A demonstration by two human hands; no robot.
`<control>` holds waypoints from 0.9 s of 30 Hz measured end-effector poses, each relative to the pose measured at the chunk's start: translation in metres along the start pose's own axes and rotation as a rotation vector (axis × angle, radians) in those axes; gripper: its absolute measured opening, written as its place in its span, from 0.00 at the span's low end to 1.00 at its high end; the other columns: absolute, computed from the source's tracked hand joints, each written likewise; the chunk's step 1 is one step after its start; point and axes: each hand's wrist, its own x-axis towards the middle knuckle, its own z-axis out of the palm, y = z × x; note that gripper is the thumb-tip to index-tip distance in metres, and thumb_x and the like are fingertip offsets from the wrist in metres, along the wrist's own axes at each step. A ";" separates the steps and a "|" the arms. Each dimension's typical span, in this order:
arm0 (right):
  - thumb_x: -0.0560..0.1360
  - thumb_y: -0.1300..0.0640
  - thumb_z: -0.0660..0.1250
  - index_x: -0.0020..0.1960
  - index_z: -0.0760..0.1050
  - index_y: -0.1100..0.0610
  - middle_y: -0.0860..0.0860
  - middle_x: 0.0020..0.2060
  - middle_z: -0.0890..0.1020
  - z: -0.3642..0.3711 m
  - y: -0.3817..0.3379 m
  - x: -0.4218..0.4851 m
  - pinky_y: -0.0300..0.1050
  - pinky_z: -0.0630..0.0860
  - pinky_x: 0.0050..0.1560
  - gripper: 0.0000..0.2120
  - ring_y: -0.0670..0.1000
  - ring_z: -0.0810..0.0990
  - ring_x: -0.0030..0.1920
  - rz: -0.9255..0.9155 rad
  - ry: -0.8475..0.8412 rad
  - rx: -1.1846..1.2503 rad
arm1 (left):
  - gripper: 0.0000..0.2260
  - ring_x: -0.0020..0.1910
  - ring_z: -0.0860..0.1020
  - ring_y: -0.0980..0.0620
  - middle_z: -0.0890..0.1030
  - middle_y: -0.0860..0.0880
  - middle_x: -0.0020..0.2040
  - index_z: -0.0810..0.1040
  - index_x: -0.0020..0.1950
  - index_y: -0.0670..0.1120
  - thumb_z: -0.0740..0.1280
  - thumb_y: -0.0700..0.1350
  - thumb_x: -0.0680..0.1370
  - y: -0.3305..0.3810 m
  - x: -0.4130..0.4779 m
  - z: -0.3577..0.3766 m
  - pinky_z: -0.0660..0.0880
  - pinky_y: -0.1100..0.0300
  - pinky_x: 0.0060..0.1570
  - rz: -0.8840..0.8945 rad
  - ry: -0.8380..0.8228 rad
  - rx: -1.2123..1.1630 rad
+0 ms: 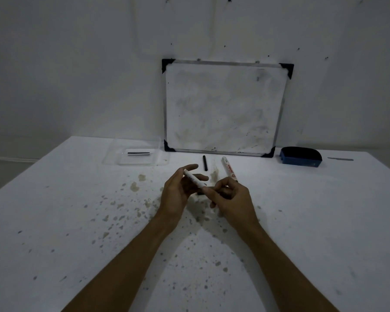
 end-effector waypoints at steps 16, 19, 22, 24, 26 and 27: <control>0.81 0.50 0.66 0.69 0.77 0.52 0.50 0.59 0.78 0.016 0.029 0.015 0.43 0.79 0.57 0.18 0.49 0.80 0.55 -0.338 -0.130 -0.776 | 0.16 0.27 0.67 0.54 0.70 0.49 0.32 0.78 0.65 0.40 0.55 0.45 0.86 0.016 0.012 -0.022 0.67 0.60 0.29 -0.290 -0.050 -0.042; 0.80 0.52 0.68 0.60 0.83 0.52 0.49 0.53 0.80 0.016 0.031 0.016 0.43 0.80 0.55 0.11 0.47 0.80 0.51 -0.346 -0.093 -0.708 | 0.17 0.29 0.70 0.53 0.74 0.48 0.35 0.76 0.70 0.43 0.53 0.42 0.86 0.014 0.010 -0.020 0.69 0.60 0.30 -0.271 -0.123 0.042; 0.80 0.53 0.69 0.58 0.81 0.53 0.48 0.51 0.82 0.010 0.028 0.017 0.35 0.79 0.49 0.08 0.42 0.80 0.45 -0.256 -0.028 -0.573 | 0.12 0.28 0.70 0.53 0.76 0.47 0.39 0.76 0.66 0.43 0.58 0.43 0.86 0.013 0.007 -0.019 0.68 0.61 0.26 -0.217 -0.106 0.127; 0.82 0.52 0.67 0.64 0.79 0.52 0.46 0.52 0.83 0.003 0.024 0.018 0.31 0.79 0.47 0.12 0.40 0.81 0.46 -0.178 0.029 -0.417 | 0.09 0.27 0.71 0.53 0.78 0.45 0.42 0.76 0.61 0.42 0.62 0.44 0.85 0.016 0.005 -0.018 0.67 0.62 0.23 -0.206 -0.112 0.160; 0.83 0.53 0.65 0.66 0.79 0.50 0.46 0.53 0.84 -0.006 0.020 0.020 0.34 0.79 0.49 0.13 0.40 0.81 0.49 -0.116 0.077 -0.239 | 0.10 0.29 0.73 0.52 0.82 0.44 0.46 0.78 0.61 0.40 0.65 0.44 0.83 0.018 0.001 -0.015 0.70 0.63 0.23 -0.230 -0.139 0.182; 0.82 0.54 0.65 0.64 0.81 0.51 0.47 0.51 0.85 -0.011 0.019 0.022 0.35 0.78 0.47 0.12 0.41 0.82 0.47 -0.063 0.092 -0.109 | 0.10 0.30 0.75 0.52 0.84 0.44 0.48 0.79 0.61 0.40 0.66 0.44 0.83 0.018 -0.002 -0.013 0.72 0.63 0.24 -0.251 -0.165 0.189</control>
